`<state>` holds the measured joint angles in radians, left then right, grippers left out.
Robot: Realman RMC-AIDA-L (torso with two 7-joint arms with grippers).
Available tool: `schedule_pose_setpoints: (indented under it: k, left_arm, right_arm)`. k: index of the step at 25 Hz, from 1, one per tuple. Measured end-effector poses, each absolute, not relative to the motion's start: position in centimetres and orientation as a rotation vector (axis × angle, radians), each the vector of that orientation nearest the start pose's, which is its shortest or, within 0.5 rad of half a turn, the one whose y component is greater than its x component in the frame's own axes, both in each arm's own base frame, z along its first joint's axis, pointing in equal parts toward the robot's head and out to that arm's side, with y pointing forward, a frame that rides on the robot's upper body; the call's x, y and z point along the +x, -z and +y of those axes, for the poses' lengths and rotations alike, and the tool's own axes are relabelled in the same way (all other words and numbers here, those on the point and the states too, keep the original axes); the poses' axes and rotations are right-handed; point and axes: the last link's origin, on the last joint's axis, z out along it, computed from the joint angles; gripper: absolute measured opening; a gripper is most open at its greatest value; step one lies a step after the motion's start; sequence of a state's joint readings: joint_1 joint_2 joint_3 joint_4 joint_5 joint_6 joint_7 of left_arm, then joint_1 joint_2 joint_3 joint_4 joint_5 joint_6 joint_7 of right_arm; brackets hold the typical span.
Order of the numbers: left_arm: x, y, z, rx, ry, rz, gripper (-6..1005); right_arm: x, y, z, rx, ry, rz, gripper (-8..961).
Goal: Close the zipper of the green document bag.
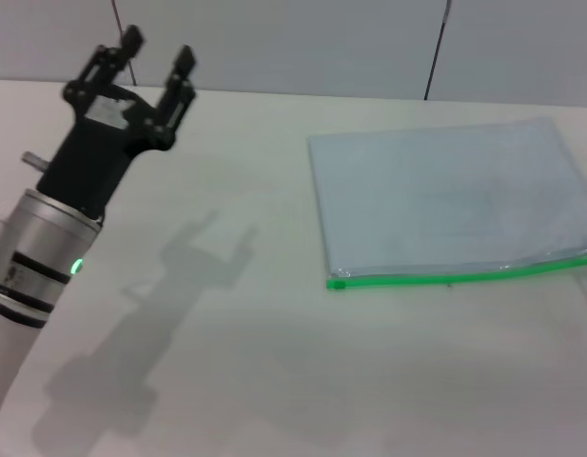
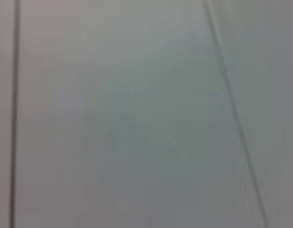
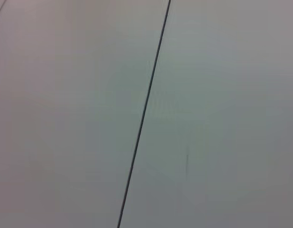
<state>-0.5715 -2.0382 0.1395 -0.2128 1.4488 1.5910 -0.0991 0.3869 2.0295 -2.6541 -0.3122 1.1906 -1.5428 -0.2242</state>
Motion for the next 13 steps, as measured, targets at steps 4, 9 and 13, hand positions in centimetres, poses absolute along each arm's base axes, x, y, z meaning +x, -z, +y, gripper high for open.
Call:
schedule_pose_setpoints:
  k: [4, 9, 13]
  left_arm:
    - [-25.90, 0.57, 32.80, -1.634, 1.034, -0.205, 601]
    - [-25.92, 0.62, 32.77, -1.632, 1.035, -0.211, 601]
    - [-25.85, 0.73, 32.73, -1.634, 1.039, -0.216, 601]
  right_arm:
    - [28.38, -0.85, 30.25, -1.466, -0.781, 0.068, 827]
    - [27.92, -0.73, 30.45, -1.469, -0.796, 0.059, 826]
    - [27.82, -0.94, 30.39, -1.457, -0.806, 0.050, 825]
